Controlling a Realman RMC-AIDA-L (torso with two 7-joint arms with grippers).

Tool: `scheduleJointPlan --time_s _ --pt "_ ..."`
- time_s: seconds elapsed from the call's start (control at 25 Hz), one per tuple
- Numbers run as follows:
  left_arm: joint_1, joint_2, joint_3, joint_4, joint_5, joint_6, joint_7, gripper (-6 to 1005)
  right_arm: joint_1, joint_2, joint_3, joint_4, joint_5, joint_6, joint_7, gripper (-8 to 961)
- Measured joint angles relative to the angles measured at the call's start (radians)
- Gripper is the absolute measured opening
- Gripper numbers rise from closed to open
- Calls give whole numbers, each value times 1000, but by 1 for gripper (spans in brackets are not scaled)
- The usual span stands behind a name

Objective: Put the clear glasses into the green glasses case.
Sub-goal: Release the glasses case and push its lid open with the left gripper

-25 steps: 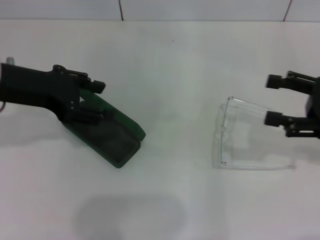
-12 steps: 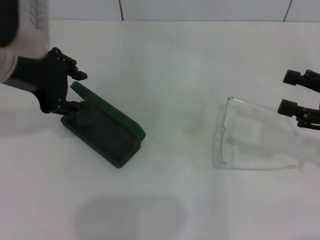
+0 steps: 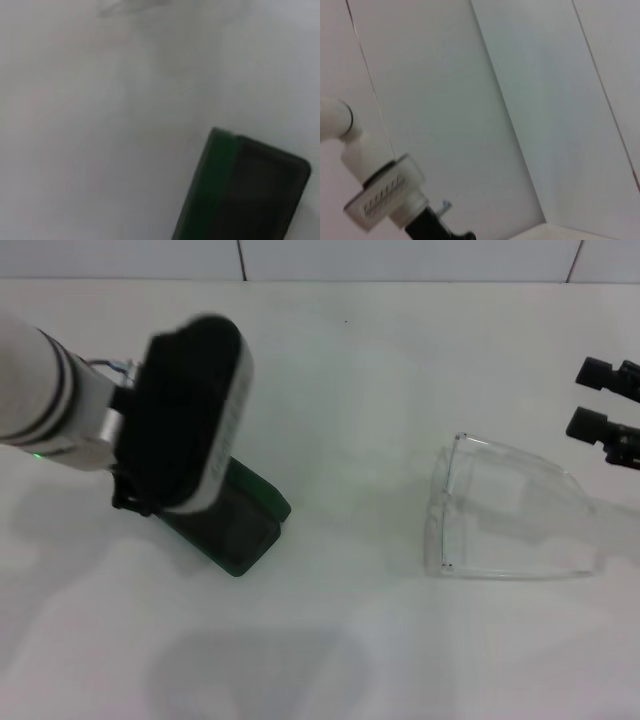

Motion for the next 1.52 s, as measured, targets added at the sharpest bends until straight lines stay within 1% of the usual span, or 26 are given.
scheduleJointPlan --time_s 0.08,0.16,0.48,0.8,1.2,1.52 --pt "0 0 24 -6 7 -8 5 543 1 -1 -1 -1 11 -1 4 846" --pt "1 1 34 0 11 -19 10 437 1 1 -1 -1 15 2 4 843" --pt "-3 0 38 13 11 -61 32 416 1 6 -1 -1 15 5 1 838" --pt "-7 -1 41 -8 13 -75 54 386 -11 8 1 0 17 0 0 837" --pt "-18 0 43 -62 14 -120 74 349 -15 10 3 0 17 -3 0 836" --pt "-45 2 44 -138 15 -178 93 319 -30 13 2 0 17 -10 0 836"
